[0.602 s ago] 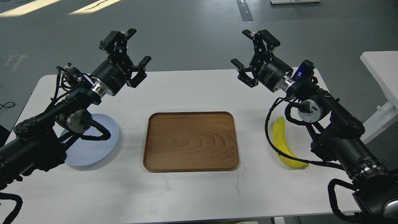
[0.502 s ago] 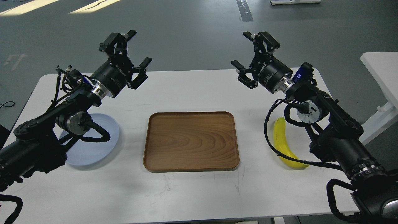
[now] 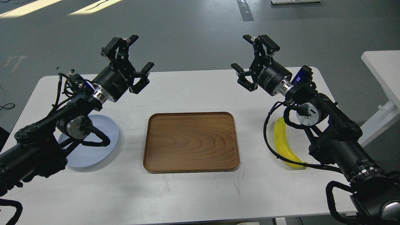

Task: Place banana on plate with both arms
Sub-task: 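Move the left gripper down toward the light blue plate's rim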

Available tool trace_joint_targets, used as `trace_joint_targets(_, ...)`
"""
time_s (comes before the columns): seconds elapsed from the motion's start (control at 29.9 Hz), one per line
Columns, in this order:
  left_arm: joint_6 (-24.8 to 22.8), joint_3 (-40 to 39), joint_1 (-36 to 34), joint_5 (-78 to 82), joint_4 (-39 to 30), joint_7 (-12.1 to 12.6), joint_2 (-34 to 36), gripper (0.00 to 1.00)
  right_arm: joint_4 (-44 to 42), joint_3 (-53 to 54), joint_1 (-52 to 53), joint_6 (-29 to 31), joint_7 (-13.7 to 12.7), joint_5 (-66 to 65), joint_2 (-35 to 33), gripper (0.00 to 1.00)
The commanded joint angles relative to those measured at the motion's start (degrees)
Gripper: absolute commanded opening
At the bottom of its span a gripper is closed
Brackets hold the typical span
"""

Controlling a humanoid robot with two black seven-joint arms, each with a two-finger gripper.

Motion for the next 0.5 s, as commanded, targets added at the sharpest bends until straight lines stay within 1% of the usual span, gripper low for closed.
trace_joint_targets(0.0,-0.6,-0.1,0.8,-0.3,-0.1,1.4,0.2,0.98,-0.1,0.0,-0.1,0.0,-1.5,0.0,0.7,1.0)
trace_joint_targets(0.03,-1.0,-0.4,1.4,-1.2,0.0,3.0,0.3,0.98,-0.1,0.0,-0.1,0.0,-2.1,0.0,1.0,1.0)
trace_joint_targets(0.1,-1.0,-1.1,1.9,-2.9,-0.1,4.5,0.4,0.98,-0.1,-0.1,-0.1,0.0,-2.7,0.0,1.3,1.0)
trace_joint_targets(0.13,-1.1,-1.7,2.2,-4.6,-0.1,5.6,0.4,0.98,0.0,-0.2,-0.1,0.0,-3.2,0.1,1.4,1.0)
trace_joint_targets(0.2,-1.2,-2.1,2.3,-5.4,-0.1,6.4,0.6,0.98,0.0,-0.2,-0.1,0.0,-3.9,0.1,1.4,1.0)
trace_joint_targets(0.47,-1.7,-2.3,4.6,-5.5,-1.4,6.5,2.3,0.98,0.1,-0.1,-0.1,-0.7,-5.9,4.9,1.4,1.0)
